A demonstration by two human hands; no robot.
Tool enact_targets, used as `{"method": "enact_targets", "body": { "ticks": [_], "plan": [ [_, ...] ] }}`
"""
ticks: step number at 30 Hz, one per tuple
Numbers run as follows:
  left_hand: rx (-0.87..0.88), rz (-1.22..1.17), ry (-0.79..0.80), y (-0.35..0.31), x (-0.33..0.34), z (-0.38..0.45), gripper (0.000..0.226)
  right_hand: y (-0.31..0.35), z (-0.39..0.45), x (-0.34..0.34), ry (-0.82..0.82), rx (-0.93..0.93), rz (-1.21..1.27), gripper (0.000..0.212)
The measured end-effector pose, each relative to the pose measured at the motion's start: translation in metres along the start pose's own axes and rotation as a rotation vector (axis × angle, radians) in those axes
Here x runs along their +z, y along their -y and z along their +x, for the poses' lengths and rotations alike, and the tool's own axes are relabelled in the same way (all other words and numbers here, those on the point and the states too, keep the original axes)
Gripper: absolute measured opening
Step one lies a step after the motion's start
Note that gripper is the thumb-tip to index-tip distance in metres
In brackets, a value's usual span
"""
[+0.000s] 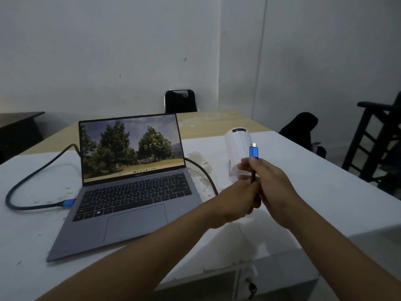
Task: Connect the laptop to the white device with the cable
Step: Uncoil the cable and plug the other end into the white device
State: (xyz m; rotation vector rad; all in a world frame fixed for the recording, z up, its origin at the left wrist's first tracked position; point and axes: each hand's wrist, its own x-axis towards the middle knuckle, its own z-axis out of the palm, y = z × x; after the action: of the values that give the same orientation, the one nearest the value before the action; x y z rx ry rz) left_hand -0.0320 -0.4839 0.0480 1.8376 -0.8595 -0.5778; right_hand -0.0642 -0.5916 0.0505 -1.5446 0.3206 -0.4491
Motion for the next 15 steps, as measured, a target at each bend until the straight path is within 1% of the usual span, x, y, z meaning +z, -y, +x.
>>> {"method": "enact_targets", "body": {
  "ticks": [2, 3, 4, 6, 8, 10, 11, 13, 14, 15],
  "plan": [
    [-0.008, 0.075, 0.052, 0.001, 0.005, 0.006, 0.026, -0.004, 0.005, -0.009, -0.079, 0.027, 0.039, 0.031],
    [-0.003, 0.187, 0.067, 0.004, 0.006, 0.008, 0.025, -0.007, 0.008, -0.015, -0.118, 0.07, 0.121, 0.03],
    [0.003, 0.347, 0.069, 0.009, 0.006, 0.01, 0.03, -0.01, 0.012, -0.022, -0.154, 0.117, 0.22, 0.03],
    [0.033, 0.651, 0.016, 0.024, 0.006, 0.011, 0.037, -0.018, 0.021, -0.034, -0.213, 0.208, 0.379, 0.029],
    [0.133, 0.797, -0.055, 0.042, 0.005, 0.012, 0.036, -0.026, 0.026, -0.044, -0.294, 0.279, 0.444, 0.028],
    [0.19, 0.788, -0.103, 0.059, 0.004, 0.013, 0.034, -0.031, 0.031, -0.048, -0.396, 0.327, 0.393, 0.023],
    [0.179, 0.729, -0.124, 0.065, 0.003, 0.014, 0.034, -0.033, 0.031, -0.049, -0.441, 0.345, 0.354, 0.02],
    [0.118, 0.588, -0.18, 0.07, 0.003, 0.017, 0.038, -0.034, 0.031, -0.049, -0.518, 0.382, 0.355, 0.016],
    [0.094, 0.543, -0.212, 0.068, 0.004, 0.018, 0.039, -0.036, 0.031, -0.048, -0.536, 0.359, 0.332, 0.016],
    [0.077, 0.512, -0.237, 0.065, 0.005, 0.019, 0.04, -0.039, 0.031, -0.048, -0.546, 0.309, 0.253, 0.022]
  ]
}}
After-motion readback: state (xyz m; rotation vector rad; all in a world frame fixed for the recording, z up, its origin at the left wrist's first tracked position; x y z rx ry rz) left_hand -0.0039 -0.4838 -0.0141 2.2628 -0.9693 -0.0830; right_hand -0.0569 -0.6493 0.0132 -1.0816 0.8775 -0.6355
